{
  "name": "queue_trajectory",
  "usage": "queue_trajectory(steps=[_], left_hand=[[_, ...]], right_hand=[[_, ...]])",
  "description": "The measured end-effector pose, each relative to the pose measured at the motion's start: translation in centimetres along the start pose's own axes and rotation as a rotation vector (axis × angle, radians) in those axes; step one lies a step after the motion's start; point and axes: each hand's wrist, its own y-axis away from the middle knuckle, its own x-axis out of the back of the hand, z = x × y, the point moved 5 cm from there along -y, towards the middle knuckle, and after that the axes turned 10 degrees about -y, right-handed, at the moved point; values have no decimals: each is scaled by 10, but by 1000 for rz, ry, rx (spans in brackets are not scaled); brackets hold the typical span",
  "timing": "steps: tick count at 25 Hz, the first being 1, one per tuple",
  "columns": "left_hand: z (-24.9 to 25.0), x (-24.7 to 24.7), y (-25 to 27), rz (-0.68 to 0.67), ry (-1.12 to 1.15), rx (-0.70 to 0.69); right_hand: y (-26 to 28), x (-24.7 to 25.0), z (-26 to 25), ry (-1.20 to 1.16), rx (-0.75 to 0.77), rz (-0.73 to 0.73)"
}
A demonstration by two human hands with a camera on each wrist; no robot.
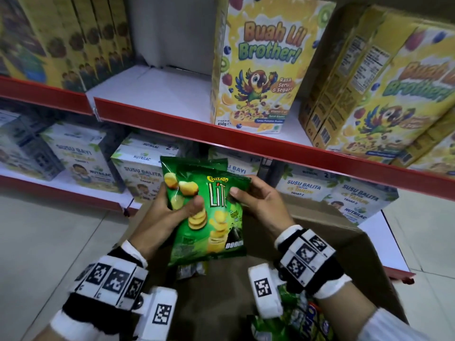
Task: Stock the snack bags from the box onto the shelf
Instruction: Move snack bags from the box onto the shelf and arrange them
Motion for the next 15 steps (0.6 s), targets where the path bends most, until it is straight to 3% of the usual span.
queue_trajectory(steps=[4, 6, 8, 9, 15], left_hand=[[1, 34, -7, 136, 23, 8], [4, 51, -10, 183, 32, 14], [3, 60, -10, 209, 47, 4], [3, 62, -9, 214, 55, 2], [3, 59, -7, 189, 43, 13]], right_hand=[[-2, 6, 49, 145, -133, 35], [-2, 20, 88, 473, -221, -33], [-6, 35, 127, 925, -221, -121], [-10, 39, 143, 1032, -223, -156], [-26, 40, 232, 1343, -310, -278]])
